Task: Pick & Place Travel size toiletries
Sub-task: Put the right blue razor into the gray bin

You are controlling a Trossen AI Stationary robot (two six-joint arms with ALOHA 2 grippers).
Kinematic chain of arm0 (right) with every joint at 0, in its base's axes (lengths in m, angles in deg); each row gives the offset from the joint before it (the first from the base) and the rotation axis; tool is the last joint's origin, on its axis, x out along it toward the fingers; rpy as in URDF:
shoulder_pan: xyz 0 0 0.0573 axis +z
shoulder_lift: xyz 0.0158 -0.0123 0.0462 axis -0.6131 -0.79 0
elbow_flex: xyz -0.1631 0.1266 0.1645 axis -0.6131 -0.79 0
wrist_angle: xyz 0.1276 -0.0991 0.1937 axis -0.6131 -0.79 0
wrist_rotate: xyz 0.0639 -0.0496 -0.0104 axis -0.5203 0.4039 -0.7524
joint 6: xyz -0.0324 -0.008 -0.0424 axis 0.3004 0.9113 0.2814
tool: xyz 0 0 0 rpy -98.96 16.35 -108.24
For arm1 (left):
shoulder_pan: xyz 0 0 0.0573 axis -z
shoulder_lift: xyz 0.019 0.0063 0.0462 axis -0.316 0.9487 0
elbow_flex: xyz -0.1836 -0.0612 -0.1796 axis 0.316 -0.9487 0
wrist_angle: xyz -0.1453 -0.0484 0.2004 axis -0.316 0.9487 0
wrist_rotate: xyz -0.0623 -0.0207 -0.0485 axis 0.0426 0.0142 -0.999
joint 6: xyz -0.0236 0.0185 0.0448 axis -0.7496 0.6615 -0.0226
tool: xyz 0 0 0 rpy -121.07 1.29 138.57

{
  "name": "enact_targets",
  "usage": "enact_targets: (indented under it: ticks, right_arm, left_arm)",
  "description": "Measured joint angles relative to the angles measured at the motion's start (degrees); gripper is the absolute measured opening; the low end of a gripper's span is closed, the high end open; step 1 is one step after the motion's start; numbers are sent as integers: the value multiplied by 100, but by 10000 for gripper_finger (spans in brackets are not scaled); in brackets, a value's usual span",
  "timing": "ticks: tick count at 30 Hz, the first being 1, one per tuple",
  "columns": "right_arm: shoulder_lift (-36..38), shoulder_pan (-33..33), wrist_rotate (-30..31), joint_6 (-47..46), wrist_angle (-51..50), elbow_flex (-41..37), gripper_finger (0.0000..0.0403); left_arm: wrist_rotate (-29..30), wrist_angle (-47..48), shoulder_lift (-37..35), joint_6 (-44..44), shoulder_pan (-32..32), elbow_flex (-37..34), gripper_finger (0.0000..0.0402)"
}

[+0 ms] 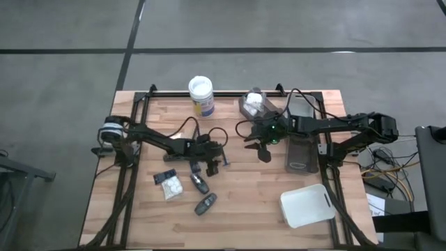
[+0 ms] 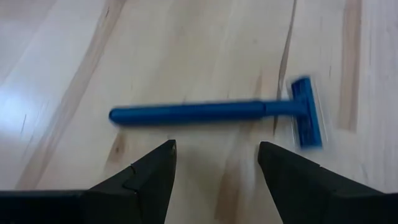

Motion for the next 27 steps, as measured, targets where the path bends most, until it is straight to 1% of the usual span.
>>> enact_targets:
  ticks: [3,6,7,10,13,16,20,23,27]
  right_arm:
    - [-169,23,-151,-41,480,0,148]
    - [-417,78,-528,118,827,0,156]
    - [-480,89,-592,164,854,0,158]
    - [-626,90,-598,146,924,0,166]
    - [-795,86,-588,-15,1262,-2,173]
    - [-1031,125,-595,-47,1575,0,180]
    - [-1193,115,-593,-10,1572,7,189]
    - [-1135,105,-588,-5,1454,9,194]
    - [-871,94,-590,35,970,9,200]
  left_arm:
    - [21,5,136,125,-6,184,238]
    - [40,63,120,269,-7,265,238]
    - [107,145,47,287,-6,262,238]
    - [614,536,-334,315,-12,138,238]
    - [788,549,-753,323,-21,-42,238]
    - [741,401,-1024,321,-19,-256,238]
    - [444,293,-1165,229,-19,-401,238]
    - [165,311,-1124,124,-16,-501,238]
    - [136,283,-966,21,-15,-540,238]
